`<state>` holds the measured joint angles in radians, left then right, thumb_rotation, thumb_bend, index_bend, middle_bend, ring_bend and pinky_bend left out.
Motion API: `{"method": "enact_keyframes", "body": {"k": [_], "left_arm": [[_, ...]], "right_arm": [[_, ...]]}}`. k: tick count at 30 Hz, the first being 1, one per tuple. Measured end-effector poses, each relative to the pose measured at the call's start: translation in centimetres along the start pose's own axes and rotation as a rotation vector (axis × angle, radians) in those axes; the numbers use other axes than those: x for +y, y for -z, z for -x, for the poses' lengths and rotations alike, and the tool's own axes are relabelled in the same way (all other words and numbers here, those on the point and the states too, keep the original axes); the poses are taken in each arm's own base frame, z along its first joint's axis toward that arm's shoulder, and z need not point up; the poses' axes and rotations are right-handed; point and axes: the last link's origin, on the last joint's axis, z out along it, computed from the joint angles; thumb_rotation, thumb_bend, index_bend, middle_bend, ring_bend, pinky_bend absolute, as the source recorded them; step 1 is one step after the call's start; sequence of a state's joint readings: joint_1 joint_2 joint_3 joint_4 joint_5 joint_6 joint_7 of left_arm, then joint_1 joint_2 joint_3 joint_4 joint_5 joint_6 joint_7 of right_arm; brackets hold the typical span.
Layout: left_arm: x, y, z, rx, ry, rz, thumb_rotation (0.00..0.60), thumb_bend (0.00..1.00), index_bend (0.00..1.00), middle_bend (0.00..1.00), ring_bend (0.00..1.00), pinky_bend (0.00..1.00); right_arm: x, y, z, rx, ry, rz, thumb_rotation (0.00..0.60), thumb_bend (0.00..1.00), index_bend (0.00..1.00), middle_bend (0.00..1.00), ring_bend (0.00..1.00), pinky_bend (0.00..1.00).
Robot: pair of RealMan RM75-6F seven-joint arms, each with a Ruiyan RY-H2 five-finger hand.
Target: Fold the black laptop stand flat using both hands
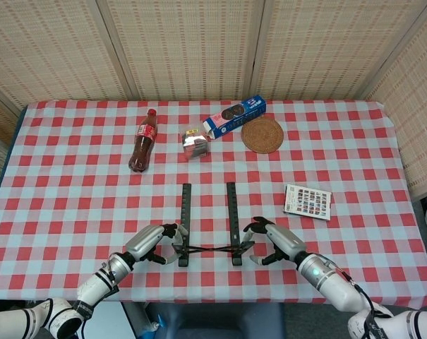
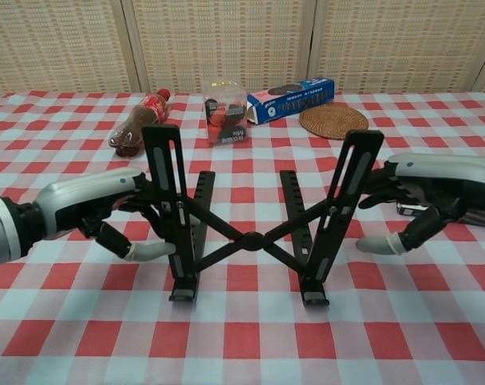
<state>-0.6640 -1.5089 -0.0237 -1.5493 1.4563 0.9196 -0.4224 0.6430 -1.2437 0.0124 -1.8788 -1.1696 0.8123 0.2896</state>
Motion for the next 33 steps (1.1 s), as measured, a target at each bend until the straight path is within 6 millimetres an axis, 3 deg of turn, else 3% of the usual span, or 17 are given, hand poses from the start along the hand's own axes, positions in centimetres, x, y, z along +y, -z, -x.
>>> {"method": "enact_keyframes", "body": {"k": [24, 33], "left_arm": [[0.0, 0.0, -0.2, -0.002, 0.006, -0.004, 0.544, 0.39, 0.53, 0.28, 0.28, 0.32], [0.0, 0.0, -0.2, -0.001, 0.008, -0.004, 0.539, 0.39, 0.53, 0.28, 0.28, 0.32]], "right_arm": [[-0.6, -1.8, 0.7, -0.004, 0.039, 0.024, 0.6, 0.29, 0.48, 0.25, 0.01, 0.06], [-0.7, -2.0, 1.1, -0.005, 0.048, 0.027, 0.6, 0.37, 0.53, 0.28, 0.02, 0.06]]}}
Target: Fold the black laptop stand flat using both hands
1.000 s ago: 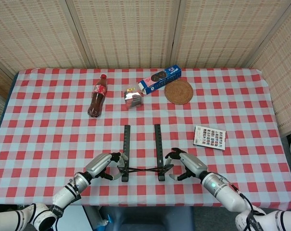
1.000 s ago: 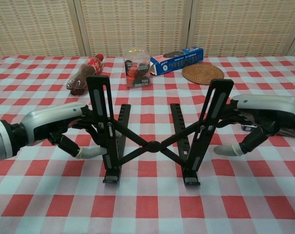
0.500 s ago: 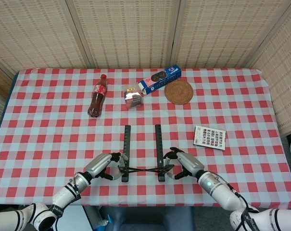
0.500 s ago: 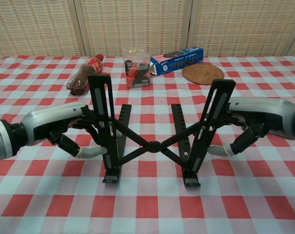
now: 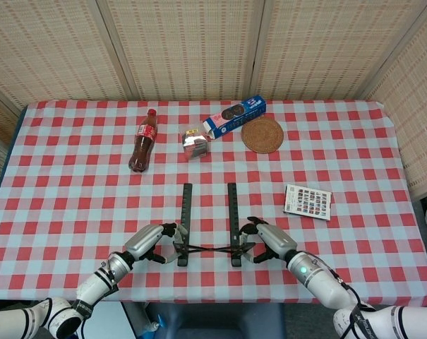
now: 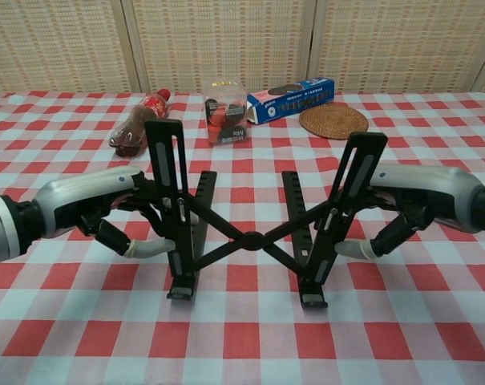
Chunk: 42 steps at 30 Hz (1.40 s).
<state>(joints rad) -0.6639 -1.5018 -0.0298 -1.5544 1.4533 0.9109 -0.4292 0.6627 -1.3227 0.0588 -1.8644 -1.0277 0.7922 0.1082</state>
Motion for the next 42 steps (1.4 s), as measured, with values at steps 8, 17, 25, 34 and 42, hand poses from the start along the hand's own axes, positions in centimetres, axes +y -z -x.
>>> {"method": "enact_keyframes", "body": {"k": [8, 17, 25, 34, 42], "left_arm": [[0.0, 0.3, 0.0, -0.012, -0.001, 0.001, 0.393, 0.39, 0.32, 0.28, 0.27, 0.29], [0.4, 1.0, -0.3, -0.038, -0.008, 0.015, 0.331, 0.39, 0.01, 0.11, 0.12, 0.25], [0.8, 2.7, -1.9, -0.015, -0.027, 0.032, 0.318, 0.39, 0.0, 0.05, 0.07, 0.23], [0.7, 5.0, -4.2, 0.052, -0.079, 0.024, 0.321, 0.39, 0.0, 0.05, 0.07, 0.22], [0.2, 5.9, -5.3, 0.085, -0.094, 0.007, 0.323, 0.39, 0.0, 0.05, 0.07, 0.22]], "right_arm": [[-0.3, 0.1, 0.0, 0.004, 0.008, -0.012, 0.6, 0.32, 0.39, 0.21, 0.02, 0.06], [-1.5, 0.6, -1.2, 0.033, 0.02, -0.063, 0.6, 0.21, 0.14, 0.15, 0.02, 0.06], [-2.8, 0.6, -2.0, 0.07, 0.004, -0.109, 0.6, 0.2, 0.11, 0.14, 0.02, 0.06], [-3.9, -0.5, -2.2, 0.106, -0.016, -0.132, 0.6, 0.2, 0.1, 0.13, 0.02, 0.06], [-3.5, -1.6, -3.1, 0.179, -0.031, -0.091, 0.6, 0.2, 0.04, 0.09, 0.01, 0.06]]}}
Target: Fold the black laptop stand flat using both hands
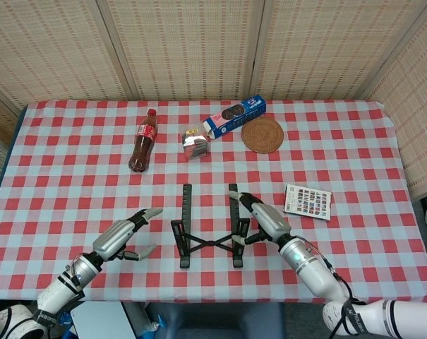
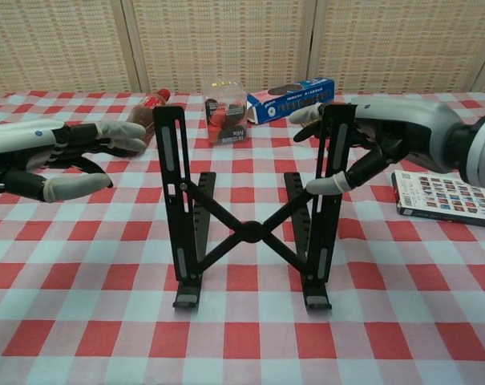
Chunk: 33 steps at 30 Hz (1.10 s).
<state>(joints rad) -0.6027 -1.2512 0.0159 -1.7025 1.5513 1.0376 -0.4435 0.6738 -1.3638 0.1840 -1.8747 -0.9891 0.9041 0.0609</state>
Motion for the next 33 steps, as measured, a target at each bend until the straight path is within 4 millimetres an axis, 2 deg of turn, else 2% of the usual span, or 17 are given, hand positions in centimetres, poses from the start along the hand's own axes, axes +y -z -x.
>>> {"method": "enact_keyframes", "body": {"k": [4, 10, 12, 13, 16, 18, 25, 29, 33], "left_arm": [[-0.1, 0.1, -0.4, 0.013, -0.021, -0.001, 0.326, 0.39, 0.0, 0.05, 0.07, 0.22], [-0.4, 0.2, -1.3, 0.032, -0.075, -0.003, 0.334, 0.39, 0.0, 0.05, 0.07, 0.22], [-0.6, 0.2, -1.7, 0.038, -0.106, -0.007, 0.357, 0.39, 0.0, 0.05, 0.07, 0.22], [-0.6, 0.1, -1.9, 0.041, -0.121, -0.008, 0.378, 0.39, 0.0, 0.05, 0.07, 0.22], [-1.0, -0.4, -2.6, 0.049, -0.187, -0.008, 0.543, 0.39, 0.0, 0.05, 0.07, 0.22], [-1.2, -1.0, -3.0, 0.053, -0.245, -0.005, 0.599, 0.39, 0.0, 0.05, 0.07, 0.22], [-1.5, -4.2, -3.2, 0.06, -0.463, 0.029, 0.6, 0.38, 0.0, 0.05, 0.07, 0.22], [-1.4, -6.6, -2.3, 0.072, -0.594, 0.066, 0.6, 0.31, 0.0, 0.03, 0.05, 0.21], [-1.2, -8.7, -1.1, 0.1, -0.683, 0.089, 0.6, 0.23, 0.0, 0.0, 0.01, 0.2]], "right_arm": [[0.3, -0.7, -0.8, 0.061, 0.001, 0.022, 0.6, 0.2, 0.0, 0.0, 0.0, 0.01], [0.1, -0.8, -2.3, 0.193, 0.017, -0.006, 0.6, 0.19, 0.0, 0.0, 0.0, 0.0], [-0.2, -0.6, -2.7, 0.215, 0.044, -0.031, 0.6, 0.19, 0.0, 0.0, 0.0, 0.0], [-0.3, -0.4, -2.8, 0.219, 0.059, -0.043, 0.6, 0.19, 0.0, 0.0, 0.0, 0.0], [-0.6, 0.4, -3.2, 0.217, 0.134, -0.084, 0.6, 0.19, 0.0, 0.0, 0.0, 0.0], [-0.7, 1.0, -3.3, 0.207, 0.207, -0.113, 0.6, 0.17, 0.0, 0.0, 0.0, 0.0], [-0.7, 2.9, -2.4, 0.163, 0.541, -0.215, 0.6, 0.07, 0.0, 0.0, 0.0, 0.0], [0.1, 3.5, -1.4, 0.157, 0.728, -0.263, 0.6, 0.0, 0.0, 0.0, 0.0, 0.0], [1.3, 3.3, -0.2, 0.14, 0.837, -0.277, 0.6, 0.0, 0.0, 0.0, 0.0, 0.0]]}}
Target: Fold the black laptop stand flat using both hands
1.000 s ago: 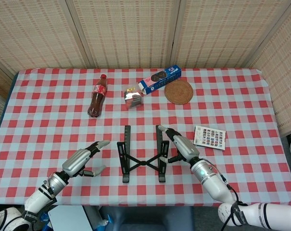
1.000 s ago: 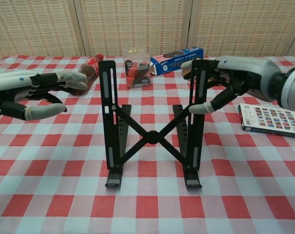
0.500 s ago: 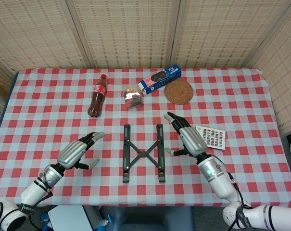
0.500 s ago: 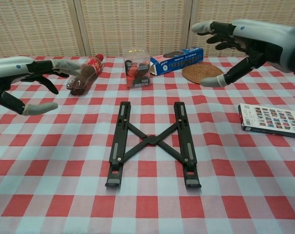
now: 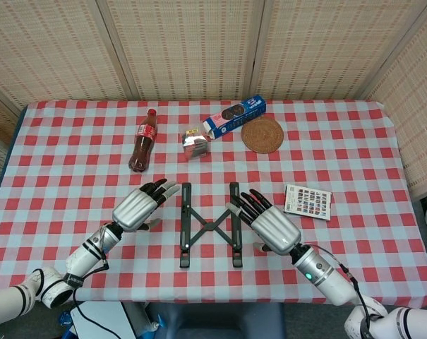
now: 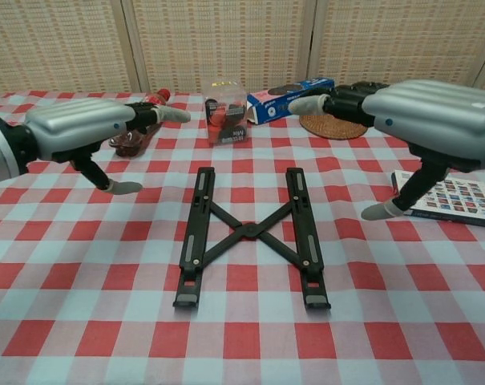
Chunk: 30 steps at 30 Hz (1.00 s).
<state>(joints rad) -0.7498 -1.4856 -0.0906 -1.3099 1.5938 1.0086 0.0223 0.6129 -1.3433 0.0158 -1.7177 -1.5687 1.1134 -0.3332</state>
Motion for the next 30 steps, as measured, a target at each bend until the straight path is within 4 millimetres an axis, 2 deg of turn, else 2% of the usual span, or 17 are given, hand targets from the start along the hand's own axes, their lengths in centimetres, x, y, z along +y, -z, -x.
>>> {"method": "enact_keyframes", "body": {"k": [8, 14, 23, 30], "left_arm": [[1.5, -3.8, 1.8, 0.022, -0.104, 0.023, 0.6, 0.21, 0.0, 0.0, 0.0, 0.19], [2.1, -5.6, 2.8, -0.013, -0.115, 0.019, 0.6, 0.2, 0.0, 0.0, 0.0, 0.18], [2.6, -6.9, 4.0, -0.044, -0.133, 0.004, 0.6, 0.2, 0.0, 0.0, 0.0, 0.18], [1.8, -6.9, 4.4, -0.056, -0.154, -0.015, 0.6, 0.2, 0.0, 0.0, 0.0, 0.18]], "right_arm": [[-0.6, -0.5, 2.7, -0.02, 0.132, -0.045, 0.6, 0.0, 0.0, 0.0, 0.0, 0.0], [-0.5, -0.9, 3.9, -0.012, 0.165, -0.047, 0.6, 0.0, 0.0, 0.0, 0.0, 0.0], [0.0, -1.3, 5.7, -0.017, 0.219, -0.041, 0.6, 0.0, 0.0, 0.0, 0.0, 0.0], [0.0, -1.6, 6.3, -0.02, 0.236, -0.048, 0.6, 0.0, 0.0, 0.0, 0.0, 0.0]]}}
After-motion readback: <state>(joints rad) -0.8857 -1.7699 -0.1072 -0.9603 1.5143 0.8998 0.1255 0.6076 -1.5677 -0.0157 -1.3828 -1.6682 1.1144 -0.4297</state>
